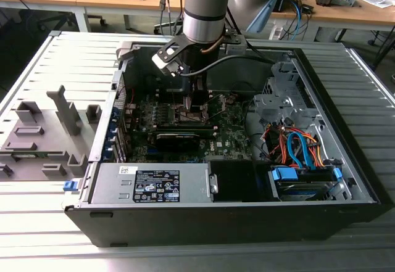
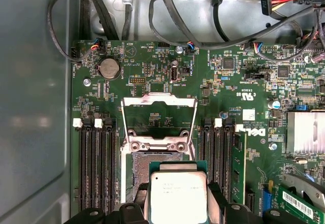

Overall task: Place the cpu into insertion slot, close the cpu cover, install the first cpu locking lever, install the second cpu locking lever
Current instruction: 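Place the cpu into insertion slot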

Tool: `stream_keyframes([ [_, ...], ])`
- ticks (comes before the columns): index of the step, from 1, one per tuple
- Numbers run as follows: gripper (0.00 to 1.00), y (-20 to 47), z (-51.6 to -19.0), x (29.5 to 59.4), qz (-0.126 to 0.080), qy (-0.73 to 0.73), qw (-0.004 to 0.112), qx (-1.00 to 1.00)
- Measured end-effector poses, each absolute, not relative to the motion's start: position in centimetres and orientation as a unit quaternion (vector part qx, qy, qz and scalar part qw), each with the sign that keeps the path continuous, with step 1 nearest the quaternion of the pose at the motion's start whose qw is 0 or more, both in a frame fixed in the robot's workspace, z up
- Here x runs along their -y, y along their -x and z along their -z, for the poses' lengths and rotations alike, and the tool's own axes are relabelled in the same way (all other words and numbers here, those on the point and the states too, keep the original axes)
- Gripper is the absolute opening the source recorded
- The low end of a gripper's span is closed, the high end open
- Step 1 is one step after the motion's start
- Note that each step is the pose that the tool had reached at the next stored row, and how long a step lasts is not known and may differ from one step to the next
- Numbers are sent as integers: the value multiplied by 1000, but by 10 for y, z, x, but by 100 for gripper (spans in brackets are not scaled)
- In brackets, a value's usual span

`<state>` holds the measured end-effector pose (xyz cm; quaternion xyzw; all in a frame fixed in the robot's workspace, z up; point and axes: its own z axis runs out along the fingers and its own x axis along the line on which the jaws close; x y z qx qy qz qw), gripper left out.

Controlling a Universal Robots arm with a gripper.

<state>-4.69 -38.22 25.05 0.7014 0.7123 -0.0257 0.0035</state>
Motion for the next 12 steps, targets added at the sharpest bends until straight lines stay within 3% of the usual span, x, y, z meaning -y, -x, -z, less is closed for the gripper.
stream_keyframes([
  [12,54,47,-246,379,26,-701,3,-712],
])
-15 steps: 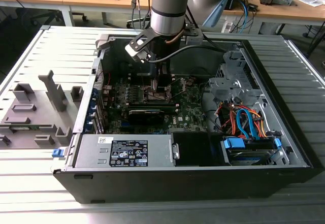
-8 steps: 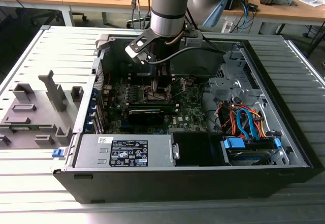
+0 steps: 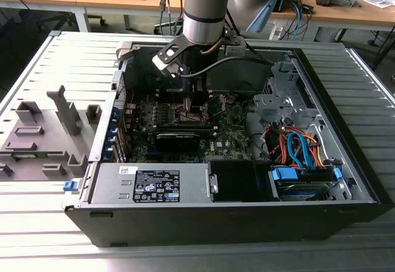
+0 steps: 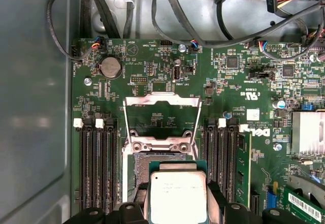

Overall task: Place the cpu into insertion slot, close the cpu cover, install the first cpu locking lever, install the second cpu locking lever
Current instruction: 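Place the cpu into insertion slot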

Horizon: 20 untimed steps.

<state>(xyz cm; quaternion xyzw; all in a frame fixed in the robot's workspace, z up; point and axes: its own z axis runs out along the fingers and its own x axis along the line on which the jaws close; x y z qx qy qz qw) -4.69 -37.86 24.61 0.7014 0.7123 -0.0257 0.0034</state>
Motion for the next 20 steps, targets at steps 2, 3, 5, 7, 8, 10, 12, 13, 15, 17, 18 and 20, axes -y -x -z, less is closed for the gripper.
stream_keyframes([
  [2,54,47,-246,377,26,-701,4,-712],
  [3,54,47,-246,376,26,-701,4,-712],
  [5,54,47,-245,376,26,-701,4,-712],
  [7,54,47,-244,375,28,-701,6,-712],
  [8,54,47,-244,375,30,-701,7,-712],
  [10,54,47,-244,375,32,-701,9,-712],
  [12,54,47,-243,375,32,-701,10,-712],
  [13,54,47,-243,375,32,-701,10,-712],
  [15,54,47,-243,375,32,-700,10,-713],
  [17,54,47,-243,375,32,-697,10,-716],
  [18,54,47,-243,375,32,-695,10,-719],
  [20,54,47,-242,375,32,-693,10,-720],
])
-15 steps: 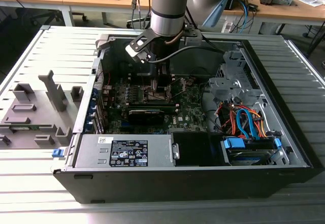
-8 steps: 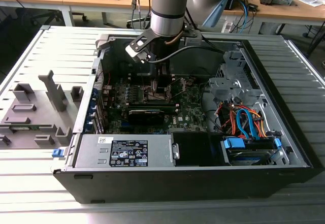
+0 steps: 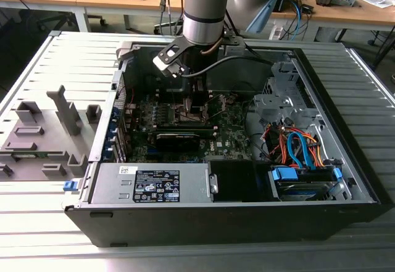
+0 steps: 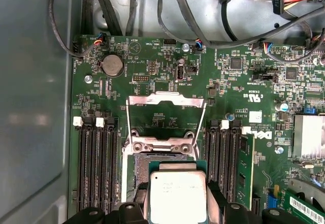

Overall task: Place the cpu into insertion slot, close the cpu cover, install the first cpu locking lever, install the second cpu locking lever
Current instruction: 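Place the cpu into insertion slot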

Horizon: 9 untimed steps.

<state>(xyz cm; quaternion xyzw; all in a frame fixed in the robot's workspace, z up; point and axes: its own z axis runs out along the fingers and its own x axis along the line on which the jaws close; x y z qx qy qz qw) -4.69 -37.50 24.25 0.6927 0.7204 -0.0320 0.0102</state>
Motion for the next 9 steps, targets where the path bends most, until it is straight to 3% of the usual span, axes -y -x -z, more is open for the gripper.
stream_keyframes([
  [9,54,47,-236,370,32,-693,10,-720],
])
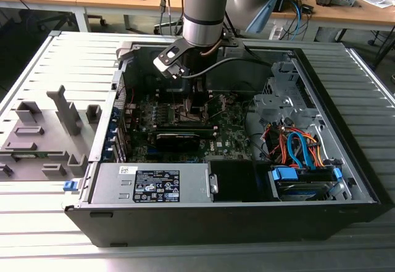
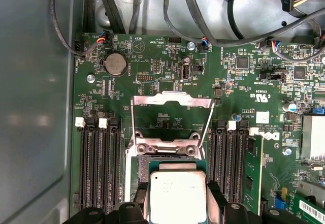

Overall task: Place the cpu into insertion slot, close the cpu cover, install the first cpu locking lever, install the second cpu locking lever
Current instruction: 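Place the cpu into insertion slot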

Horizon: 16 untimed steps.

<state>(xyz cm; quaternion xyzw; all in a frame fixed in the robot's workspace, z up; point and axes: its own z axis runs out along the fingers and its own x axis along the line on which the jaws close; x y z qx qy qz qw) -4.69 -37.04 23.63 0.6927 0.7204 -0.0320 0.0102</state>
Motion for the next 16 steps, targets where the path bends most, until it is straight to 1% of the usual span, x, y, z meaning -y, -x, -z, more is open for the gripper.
stream_keyframes([
  [16,54,47,-234,368,32,-693,10,-720],
])
